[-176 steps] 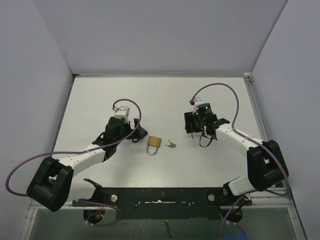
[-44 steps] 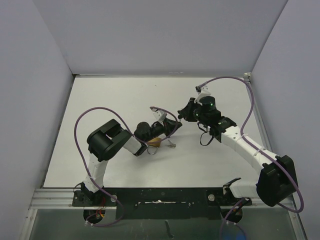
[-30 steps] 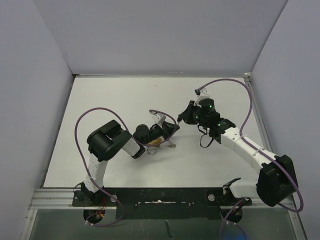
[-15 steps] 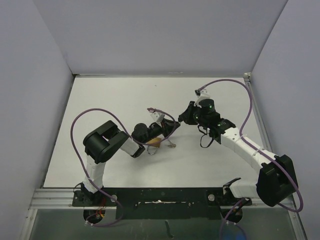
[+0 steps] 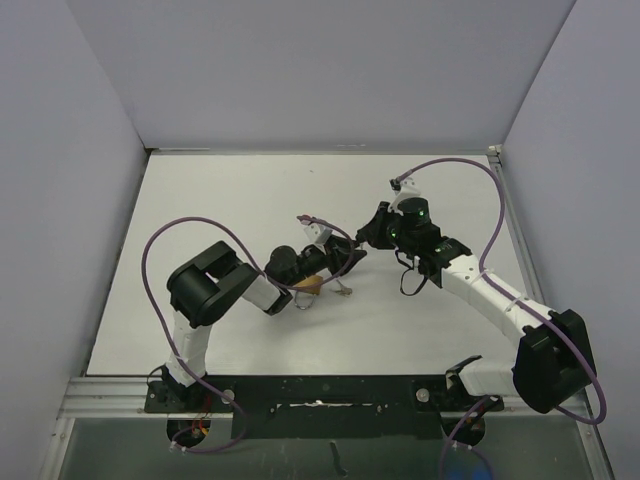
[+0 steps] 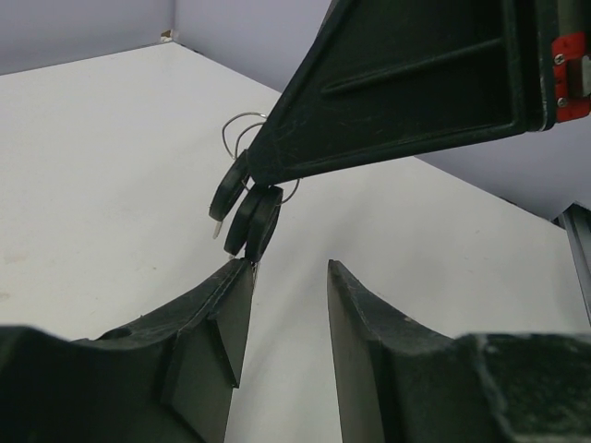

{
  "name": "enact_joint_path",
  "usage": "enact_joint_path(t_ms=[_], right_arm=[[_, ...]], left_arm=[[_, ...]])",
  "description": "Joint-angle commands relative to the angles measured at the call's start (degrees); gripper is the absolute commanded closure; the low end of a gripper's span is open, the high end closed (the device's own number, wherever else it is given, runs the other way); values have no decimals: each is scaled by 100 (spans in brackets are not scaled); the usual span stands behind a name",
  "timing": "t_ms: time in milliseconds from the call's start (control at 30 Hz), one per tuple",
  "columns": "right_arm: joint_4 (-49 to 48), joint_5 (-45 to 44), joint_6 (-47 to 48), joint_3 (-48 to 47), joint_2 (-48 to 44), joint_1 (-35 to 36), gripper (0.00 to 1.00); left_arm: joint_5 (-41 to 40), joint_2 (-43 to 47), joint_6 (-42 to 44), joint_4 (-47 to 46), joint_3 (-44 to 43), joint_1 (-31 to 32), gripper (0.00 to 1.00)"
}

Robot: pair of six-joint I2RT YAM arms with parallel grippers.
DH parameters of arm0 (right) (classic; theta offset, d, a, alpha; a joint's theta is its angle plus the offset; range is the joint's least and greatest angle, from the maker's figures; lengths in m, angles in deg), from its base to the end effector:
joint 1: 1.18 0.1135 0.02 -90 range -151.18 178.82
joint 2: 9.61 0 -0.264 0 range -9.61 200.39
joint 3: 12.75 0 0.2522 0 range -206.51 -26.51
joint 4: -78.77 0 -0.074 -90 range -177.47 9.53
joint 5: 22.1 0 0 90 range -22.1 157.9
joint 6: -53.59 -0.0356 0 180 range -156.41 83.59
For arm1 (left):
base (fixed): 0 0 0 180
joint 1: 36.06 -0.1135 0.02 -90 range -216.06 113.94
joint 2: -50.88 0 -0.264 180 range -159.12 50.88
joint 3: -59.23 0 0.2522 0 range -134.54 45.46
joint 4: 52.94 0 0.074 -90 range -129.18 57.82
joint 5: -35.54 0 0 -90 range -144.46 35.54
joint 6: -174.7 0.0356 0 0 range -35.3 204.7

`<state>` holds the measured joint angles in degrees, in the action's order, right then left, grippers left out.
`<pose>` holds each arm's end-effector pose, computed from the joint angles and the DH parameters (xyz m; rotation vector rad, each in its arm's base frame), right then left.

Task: Unlock with the key

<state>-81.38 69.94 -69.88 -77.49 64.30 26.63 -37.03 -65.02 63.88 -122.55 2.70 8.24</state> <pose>0.2574 0.1372 0.2738 0.0837 2.1495 0.6784 0.2574 -0.2661 0.1532 0.5659 1.3911 -1.1423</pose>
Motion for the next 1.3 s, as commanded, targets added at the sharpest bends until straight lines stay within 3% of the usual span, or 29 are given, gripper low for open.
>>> enact_joint_path(t_ms=[0,700,767,933,1133,1200,1267], right_arm=[[-360,64,-27,-61,-166,30,100],[-398,112,-63,-39,-237,79,100],[-406,112,-64,-42,-234,83,100],[-362,33,-63,-43,-252,76,100],[-257,-145,-71,-52,-311,72,100],[-179,-204,-72,-80,-303,70,100],[-86,-253,-57,-118,-296,62,93]], left_arm=[[71,-15,-89,-345,-197,62,63],[-148,-443,-52,-355,-561,62,62],[-140,-443,-37,-355,-578,62,66],[-68,-429,-40,-346,-576,60,88],[3,-363,-82,-346,-417,62,100],[63,-296,-84,-351,-345,60,100],[196,-202,-123,-355,-251,47,100]])
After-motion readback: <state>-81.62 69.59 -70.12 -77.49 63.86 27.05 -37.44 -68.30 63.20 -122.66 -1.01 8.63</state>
